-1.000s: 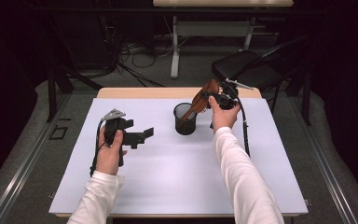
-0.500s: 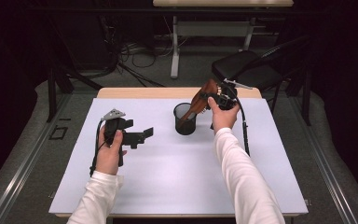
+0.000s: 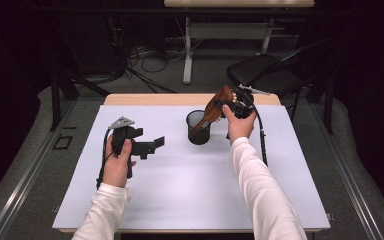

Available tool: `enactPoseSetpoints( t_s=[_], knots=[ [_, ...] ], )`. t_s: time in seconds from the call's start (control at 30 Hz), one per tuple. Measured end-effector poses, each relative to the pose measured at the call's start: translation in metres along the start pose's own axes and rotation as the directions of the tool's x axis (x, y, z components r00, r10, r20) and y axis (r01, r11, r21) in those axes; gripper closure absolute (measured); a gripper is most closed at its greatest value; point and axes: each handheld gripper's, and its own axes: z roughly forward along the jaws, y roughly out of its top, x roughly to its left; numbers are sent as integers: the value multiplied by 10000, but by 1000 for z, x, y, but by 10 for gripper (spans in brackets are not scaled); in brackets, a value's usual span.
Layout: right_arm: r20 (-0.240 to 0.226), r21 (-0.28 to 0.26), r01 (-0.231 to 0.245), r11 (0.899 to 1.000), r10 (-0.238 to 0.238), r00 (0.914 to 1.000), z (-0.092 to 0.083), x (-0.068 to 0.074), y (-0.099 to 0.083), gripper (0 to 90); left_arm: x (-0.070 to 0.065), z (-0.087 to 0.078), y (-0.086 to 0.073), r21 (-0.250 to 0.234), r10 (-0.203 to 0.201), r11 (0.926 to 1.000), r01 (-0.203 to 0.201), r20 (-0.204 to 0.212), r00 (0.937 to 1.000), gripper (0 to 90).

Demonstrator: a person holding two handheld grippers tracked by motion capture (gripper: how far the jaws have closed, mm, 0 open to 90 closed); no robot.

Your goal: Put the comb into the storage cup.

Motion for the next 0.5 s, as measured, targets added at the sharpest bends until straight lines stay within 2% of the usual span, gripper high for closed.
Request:
enactPoseSetpoints(
  t_s=[0.17,0.37,0.5],
  knots=[
    [-54,103,-66,9999,67,10000,-1,-1,1,451,0,1,0,12,6,10000,-6,-15,10000,4],
    [-153,358,-408,9985,414,9990,-3,-5,2,442,-1,2,0,42,14,10000,-14,20,10000,4],
    [-227,349,-415,9985,423,9988,-3,-6,3,439,-1,2,-1,47,10,10000,-10,12,10000,4]
  ],
)
